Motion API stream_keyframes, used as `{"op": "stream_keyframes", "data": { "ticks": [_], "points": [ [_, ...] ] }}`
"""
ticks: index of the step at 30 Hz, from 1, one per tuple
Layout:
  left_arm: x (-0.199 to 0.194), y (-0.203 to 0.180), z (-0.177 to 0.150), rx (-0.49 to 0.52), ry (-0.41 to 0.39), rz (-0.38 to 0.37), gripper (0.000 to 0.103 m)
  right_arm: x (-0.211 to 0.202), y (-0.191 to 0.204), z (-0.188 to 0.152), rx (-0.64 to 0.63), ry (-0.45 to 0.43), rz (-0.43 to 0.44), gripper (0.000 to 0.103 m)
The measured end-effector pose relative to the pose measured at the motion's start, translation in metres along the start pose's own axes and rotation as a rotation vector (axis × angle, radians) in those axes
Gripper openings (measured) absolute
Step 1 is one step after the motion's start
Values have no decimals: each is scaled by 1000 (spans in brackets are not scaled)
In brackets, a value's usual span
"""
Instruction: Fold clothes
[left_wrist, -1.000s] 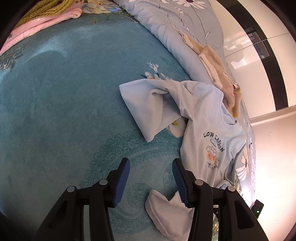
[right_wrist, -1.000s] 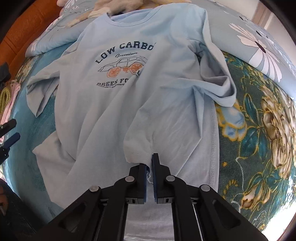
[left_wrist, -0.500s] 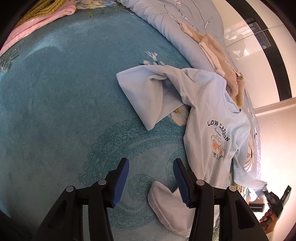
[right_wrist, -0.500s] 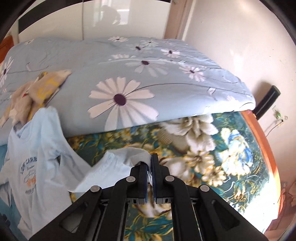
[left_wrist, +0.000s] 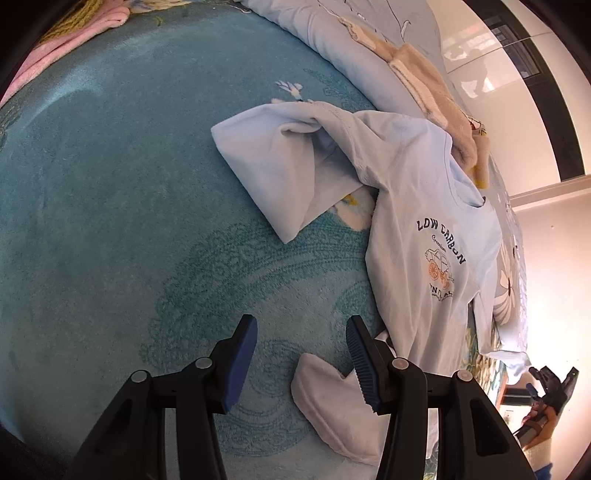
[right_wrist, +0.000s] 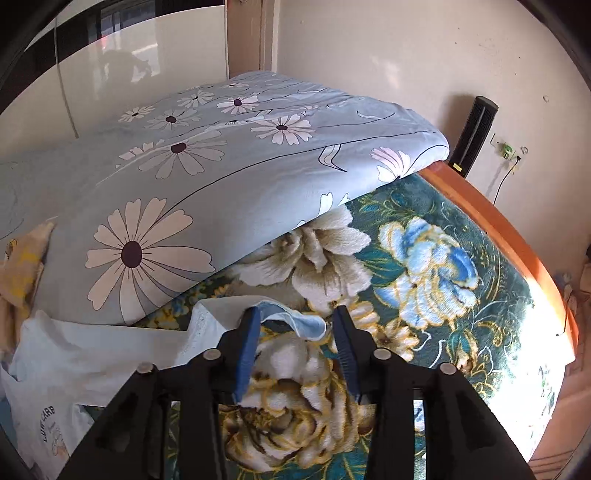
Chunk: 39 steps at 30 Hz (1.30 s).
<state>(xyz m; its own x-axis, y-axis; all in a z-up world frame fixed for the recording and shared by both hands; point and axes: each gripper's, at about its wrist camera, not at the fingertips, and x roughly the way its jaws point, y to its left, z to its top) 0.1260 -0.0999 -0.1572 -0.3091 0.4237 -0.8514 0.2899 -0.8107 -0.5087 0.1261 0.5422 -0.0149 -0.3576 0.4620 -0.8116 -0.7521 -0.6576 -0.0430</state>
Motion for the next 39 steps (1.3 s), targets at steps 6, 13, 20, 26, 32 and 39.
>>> {"op": "stream_keyframes", "data": {
  "ticks": [6, 13, 20, 26, 32, 39],
  "points": [
    [18, -31, -8, 164, 61, 7, 60, -29, 47, -92, -262, 205, 298, 48],
    [36, -35, -19, 206, 164, 54, 62, -39, 110, -216, -538, 471, 501, 48],
    [35, -24, -20, 151, 203, -11, 59, -20, 109, -249, -455, 582, 450, 48],
    [32, -22, -28, 115, 253, -64, 22, -20, 106, -253, -359, 610, 434, 31],
    [16, -11, -43, -17, 284, -88, 11, -35, 118, -266, -416, 625, 440, 6],
    [-23, -18, -66, -55, 269, -81, 11, -65, 125, -267, -626, 535, 291, 3]
  ]
}}
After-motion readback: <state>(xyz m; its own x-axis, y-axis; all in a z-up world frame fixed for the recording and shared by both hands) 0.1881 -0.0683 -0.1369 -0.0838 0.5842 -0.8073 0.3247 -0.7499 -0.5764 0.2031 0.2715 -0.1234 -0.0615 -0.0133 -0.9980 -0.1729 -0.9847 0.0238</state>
